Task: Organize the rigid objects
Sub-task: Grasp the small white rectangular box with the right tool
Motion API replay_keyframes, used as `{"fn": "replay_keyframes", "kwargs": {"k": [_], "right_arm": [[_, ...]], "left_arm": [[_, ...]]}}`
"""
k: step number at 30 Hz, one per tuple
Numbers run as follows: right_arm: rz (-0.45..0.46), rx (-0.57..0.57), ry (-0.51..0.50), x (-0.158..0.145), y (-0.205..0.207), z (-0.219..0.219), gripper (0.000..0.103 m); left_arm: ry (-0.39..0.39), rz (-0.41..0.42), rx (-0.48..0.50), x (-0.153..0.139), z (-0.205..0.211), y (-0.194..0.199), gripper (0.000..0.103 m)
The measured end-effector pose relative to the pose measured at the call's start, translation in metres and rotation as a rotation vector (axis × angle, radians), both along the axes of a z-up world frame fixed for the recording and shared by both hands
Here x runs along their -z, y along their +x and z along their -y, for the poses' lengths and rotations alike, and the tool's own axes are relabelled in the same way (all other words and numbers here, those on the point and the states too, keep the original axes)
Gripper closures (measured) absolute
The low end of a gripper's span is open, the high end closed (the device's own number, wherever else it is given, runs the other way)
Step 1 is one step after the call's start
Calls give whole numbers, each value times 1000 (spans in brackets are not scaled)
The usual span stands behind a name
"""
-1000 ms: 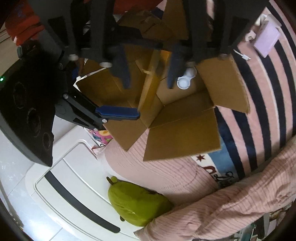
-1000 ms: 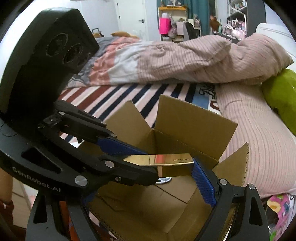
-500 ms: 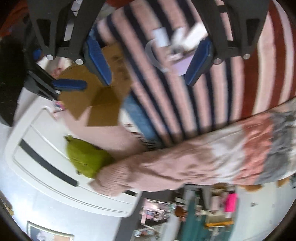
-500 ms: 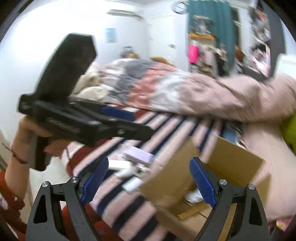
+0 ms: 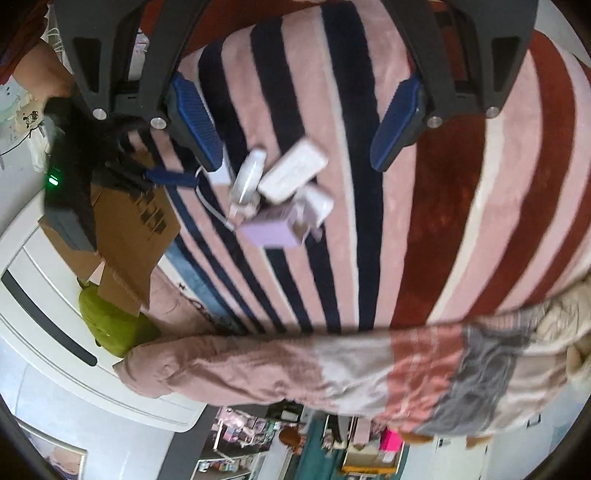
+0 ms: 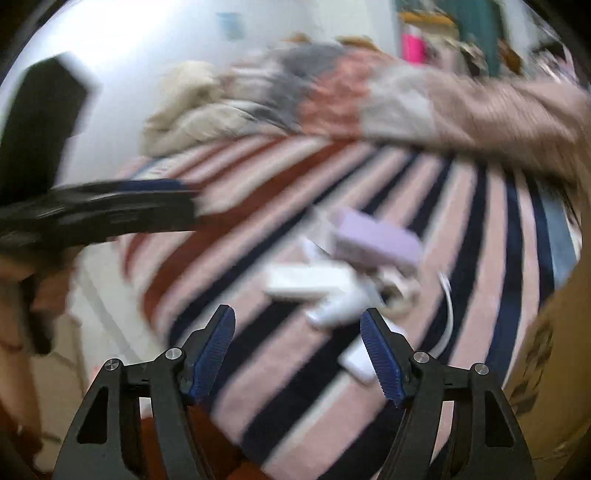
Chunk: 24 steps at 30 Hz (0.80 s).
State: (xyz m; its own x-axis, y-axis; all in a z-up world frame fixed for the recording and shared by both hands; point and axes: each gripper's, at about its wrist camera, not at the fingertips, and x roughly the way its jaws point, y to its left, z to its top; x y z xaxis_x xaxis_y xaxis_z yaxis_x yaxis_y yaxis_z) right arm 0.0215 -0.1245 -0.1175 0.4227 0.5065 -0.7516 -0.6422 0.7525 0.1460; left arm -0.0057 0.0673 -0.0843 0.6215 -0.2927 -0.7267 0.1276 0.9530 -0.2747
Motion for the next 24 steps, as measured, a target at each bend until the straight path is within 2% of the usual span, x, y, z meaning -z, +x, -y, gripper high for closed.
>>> {"fn": "replay_keyframes", "kwargs": {"k": [3, 7, 11, 12, 13, 17, 20, 24], "right_arm": [[25, 80, -89, 20, 10, 7, 35], [2, 78, -106, 33, 16, 12, 35], [41, 76, -165, 37, 20, 7, 36], [47, 74, -178, 38, 21, 5, 39], [44, 60, -184, 38, 22, 3, 62], [68, 28, -222, 32, 11, -2, 65], [73, -1, -194, 21, 3, -3, 74], [107, -59, -167, 0, -9, -9, 75]], "left_arm": [[-26, -32, -7, 17, -1, -1, 23], [-57, -59, -3, 31, 1, -1, 23], [-68, -62, 5, 34, 3, -1, 23], [-66, -63, 7, 34, 4, -1, 23], [-63, -67, 11, 34, 6, -1, 23], [-69, -71, 36, 31, 11, 2, 23], [-80, -64, 76, 23, 20, 5, 23], [-110, -58, 121, 11, 33, 12, 23]]}}
